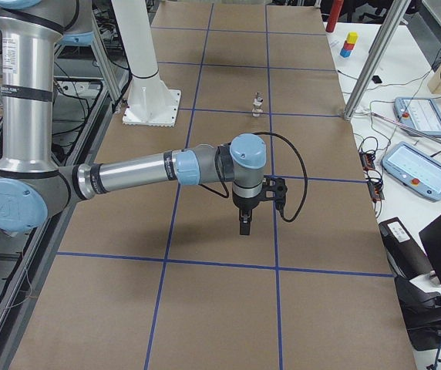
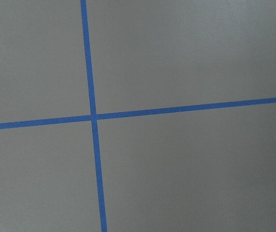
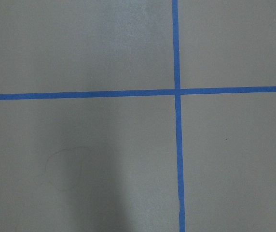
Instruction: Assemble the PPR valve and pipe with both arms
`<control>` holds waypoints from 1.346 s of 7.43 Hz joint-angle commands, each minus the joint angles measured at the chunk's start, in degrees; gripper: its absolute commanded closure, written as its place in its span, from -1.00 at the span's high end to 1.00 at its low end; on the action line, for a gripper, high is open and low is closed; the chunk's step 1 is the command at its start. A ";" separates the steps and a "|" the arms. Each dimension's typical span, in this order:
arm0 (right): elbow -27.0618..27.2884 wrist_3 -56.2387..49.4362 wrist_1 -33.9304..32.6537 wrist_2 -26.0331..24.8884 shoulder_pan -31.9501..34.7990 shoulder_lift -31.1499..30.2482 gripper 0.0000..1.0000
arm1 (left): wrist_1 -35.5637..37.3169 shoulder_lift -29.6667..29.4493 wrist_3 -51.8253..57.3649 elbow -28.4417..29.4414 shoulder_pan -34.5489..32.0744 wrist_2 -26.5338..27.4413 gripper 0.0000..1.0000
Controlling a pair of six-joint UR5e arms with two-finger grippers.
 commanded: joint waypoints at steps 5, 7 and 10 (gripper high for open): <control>0.40 -0.07 0.07 -0.07 -0.09 1.38 0.99 | -0.45 0.30 0.21 -1.24 0.00 0.18 1.00; 0.31 -0.16 0.07 -0.07 -0.09 1.48 0.99 | -0.36 0.30 0.12 -2.03 0.00 0.18 1.00; 0.49 -0.16 0.07 0.02 -0.09 1.56 0.99 | -0.27 0.65 -0.06 -4.84 -0.09 0.18 1.00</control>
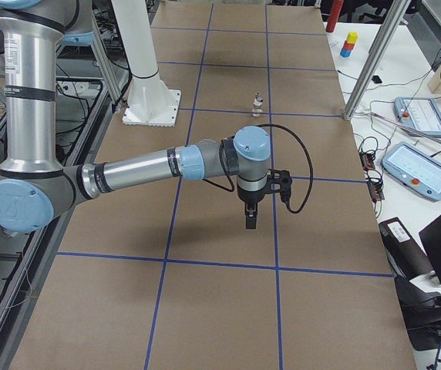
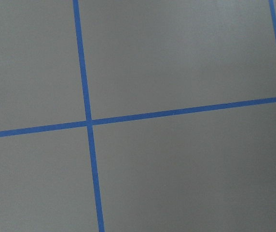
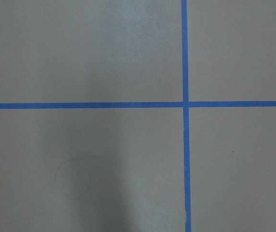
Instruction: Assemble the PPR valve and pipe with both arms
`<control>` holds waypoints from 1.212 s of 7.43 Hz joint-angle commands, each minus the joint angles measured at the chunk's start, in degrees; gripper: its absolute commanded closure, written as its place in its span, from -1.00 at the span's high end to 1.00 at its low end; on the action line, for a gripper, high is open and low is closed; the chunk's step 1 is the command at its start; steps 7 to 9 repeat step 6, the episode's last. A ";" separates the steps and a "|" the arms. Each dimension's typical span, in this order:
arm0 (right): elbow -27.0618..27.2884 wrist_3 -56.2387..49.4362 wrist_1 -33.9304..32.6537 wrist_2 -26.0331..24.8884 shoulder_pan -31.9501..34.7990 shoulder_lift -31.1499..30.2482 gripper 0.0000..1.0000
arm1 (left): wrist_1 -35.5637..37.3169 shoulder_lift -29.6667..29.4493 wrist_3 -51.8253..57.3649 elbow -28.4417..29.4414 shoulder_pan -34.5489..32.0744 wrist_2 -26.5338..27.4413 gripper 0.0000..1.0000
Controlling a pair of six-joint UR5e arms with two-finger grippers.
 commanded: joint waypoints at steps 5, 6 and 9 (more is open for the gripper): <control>-0.14 -0.22 0.09 -0.07 -0.18 0.22 0.99 | 0.07 0.04 -0.03 -2.11 0.02 0.00 1.00; 0.03 -0.22 0.09 0.01 -0.18 0.22 0.99 | 0.07 0.04 -0.03 -2.20 0.02 0.00 1.00; 0.03 -0.22 0.09 0.01 -0.18 0.22 0.99 | 0.07 0.04 -0.03 -2.20 0.02 0.00 1.00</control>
